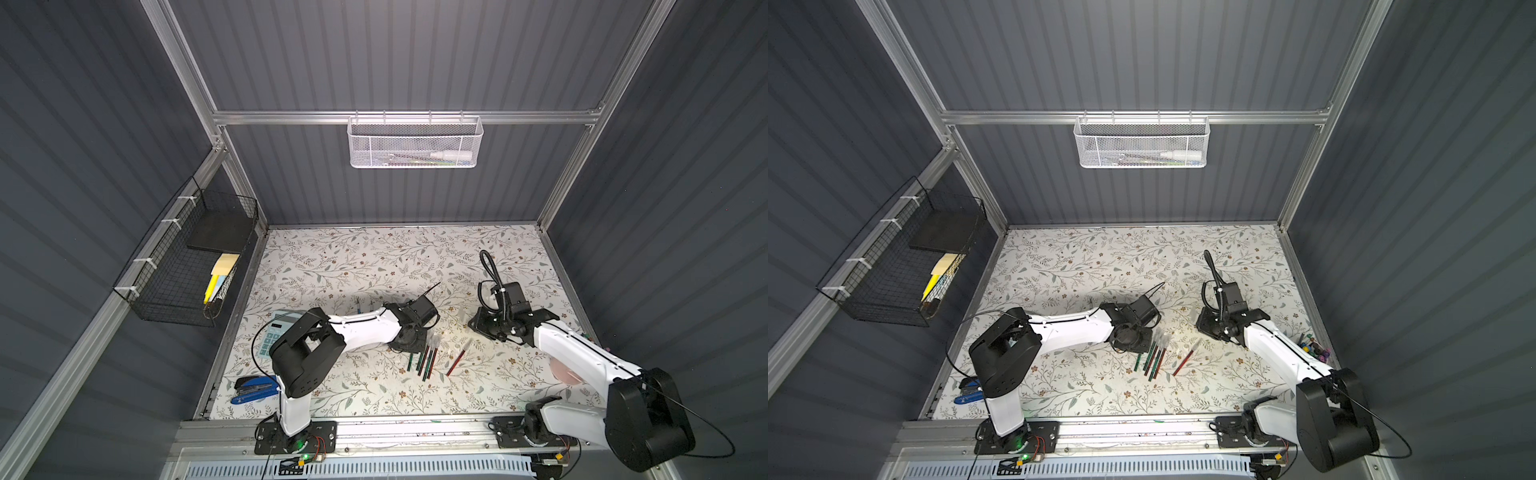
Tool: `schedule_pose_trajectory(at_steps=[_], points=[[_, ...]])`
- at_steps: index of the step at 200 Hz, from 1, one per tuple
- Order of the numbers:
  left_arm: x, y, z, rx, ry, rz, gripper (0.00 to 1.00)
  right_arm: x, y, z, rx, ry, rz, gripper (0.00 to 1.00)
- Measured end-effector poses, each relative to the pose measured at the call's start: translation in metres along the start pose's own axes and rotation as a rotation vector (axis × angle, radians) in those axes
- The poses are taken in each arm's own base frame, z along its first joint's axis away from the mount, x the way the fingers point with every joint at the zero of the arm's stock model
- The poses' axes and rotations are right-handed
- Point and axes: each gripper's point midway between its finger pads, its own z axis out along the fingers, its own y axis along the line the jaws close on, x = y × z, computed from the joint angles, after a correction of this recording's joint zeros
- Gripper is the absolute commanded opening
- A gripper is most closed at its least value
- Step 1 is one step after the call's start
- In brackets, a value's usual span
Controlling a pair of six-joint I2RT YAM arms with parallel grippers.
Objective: Remove protective caps from carving knives
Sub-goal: Pick up the carving knife from the center of the board.
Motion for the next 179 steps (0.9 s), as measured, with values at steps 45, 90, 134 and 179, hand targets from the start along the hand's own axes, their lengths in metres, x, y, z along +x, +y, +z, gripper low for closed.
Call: schedule_pose_trajectory(at_steps=[45, 90, 134, 179], points=[[0.000, 0.003, 0.001, -0.013, -0.003, 0.000, 0.18, 0.000, 0.000, 0.000, 0.000, 0.000, 0.000, 0.25], [0.000, 0.002, 0.001, -0.015, -0.004, 0.001, 0.09, -0.002, 0.002, -0.001, -0.004, -0.005, -0.002, 0.24], [-0.001, 0.002, 0.000, -0.018, -0.002, 0.013, 0.00, -0.005, 0.005, -0.002, -0.009, -0.011, -0.004, 0.24], [-0.005, -0.003, -0.010, -0.004, -0.006, 0.085, 0.00, -0.015, 0.018, -0.008, -0.048, -0.028, -0.013, 0.25]])
